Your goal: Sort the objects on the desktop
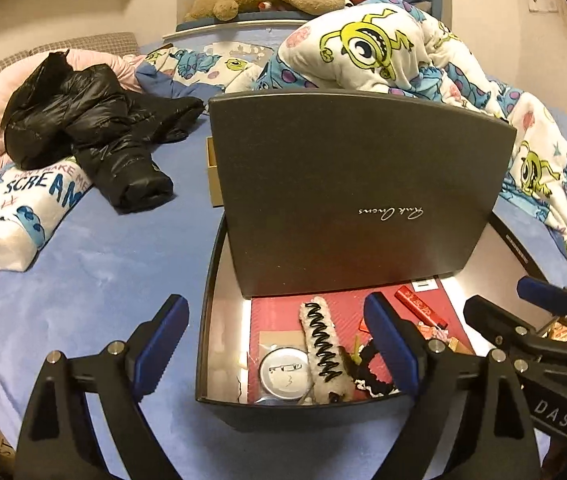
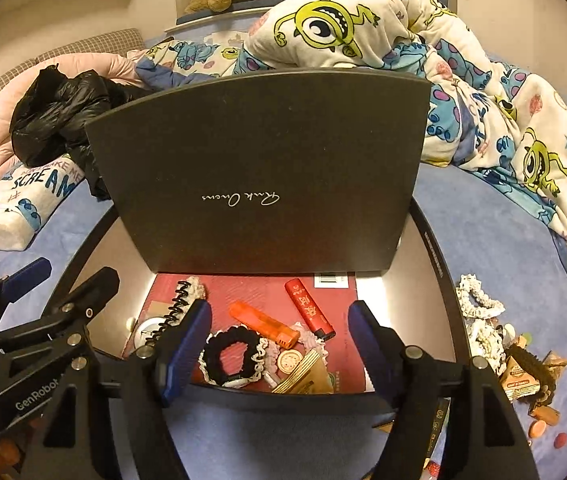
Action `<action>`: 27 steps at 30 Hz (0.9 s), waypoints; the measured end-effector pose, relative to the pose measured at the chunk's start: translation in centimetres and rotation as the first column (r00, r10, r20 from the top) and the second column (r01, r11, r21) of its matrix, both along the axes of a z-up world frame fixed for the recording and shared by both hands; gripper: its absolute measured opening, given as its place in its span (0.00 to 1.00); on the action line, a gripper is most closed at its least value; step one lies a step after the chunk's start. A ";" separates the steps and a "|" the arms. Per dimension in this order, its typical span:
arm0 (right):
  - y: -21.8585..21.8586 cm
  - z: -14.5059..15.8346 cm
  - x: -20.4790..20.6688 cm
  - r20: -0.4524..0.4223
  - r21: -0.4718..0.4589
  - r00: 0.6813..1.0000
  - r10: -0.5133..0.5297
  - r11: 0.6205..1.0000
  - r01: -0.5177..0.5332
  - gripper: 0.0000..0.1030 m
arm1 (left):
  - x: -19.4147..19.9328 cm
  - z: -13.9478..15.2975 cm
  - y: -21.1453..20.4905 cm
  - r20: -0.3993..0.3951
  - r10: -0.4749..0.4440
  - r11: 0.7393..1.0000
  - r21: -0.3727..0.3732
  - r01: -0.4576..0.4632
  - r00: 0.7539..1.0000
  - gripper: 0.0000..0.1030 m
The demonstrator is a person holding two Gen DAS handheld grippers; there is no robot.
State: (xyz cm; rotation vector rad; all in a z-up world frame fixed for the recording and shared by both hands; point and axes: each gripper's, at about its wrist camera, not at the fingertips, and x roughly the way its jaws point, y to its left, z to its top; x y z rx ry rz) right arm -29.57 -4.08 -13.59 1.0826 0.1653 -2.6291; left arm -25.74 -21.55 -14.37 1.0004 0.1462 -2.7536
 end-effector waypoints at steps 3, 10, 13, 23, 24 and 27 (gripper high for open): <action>-0.2 0.2 0.2 -0.008 0.009 1.000 0.007 1.000 -0.007 0.71 | 0.0 0.2 -0.1 -0.001 -0.004 1.000 0.006 0.004 1.000 0.88; 0.4 0.8 0.6 -0.009 -0.006 1.000 0.001 1.000 -0.001 0.71 | 0.8 0.7 0.6 0.013 -0.021 1.000 0.016 0.021 1.000 0.88; 0.8 0.9 1.3 -0.005 -0.002 1.000 -0.003 1.000 0.003 0.71 | 1.9 0.9 1.0 0.018 -0.021 0.999 0.033 0.020 1.000 0.88; 3.9 2.5 6.8 -0.018 0.052 0.999 -0.030 0.998 0.031 0.71 | 8.3 2.8 3.2 0.035 -0.002 1.000 0.023 0.002 0.999 0.96; 4.6 2.9 7.7 -0.019 0.049 0.999 -0.040 0.998 0.041 0.71 | 9.2 3.3 3.5 0.031 -0.004 1.000 0.027 0.003 0.999 0.96; 6.5 4.2 10.3 -0.021 0.029 0.998 -0.064 0.997 0.065 0.71 | 12.0 5.3 4.8 0.014 -0.005 1.000 0.027 0.005 1.000 0.99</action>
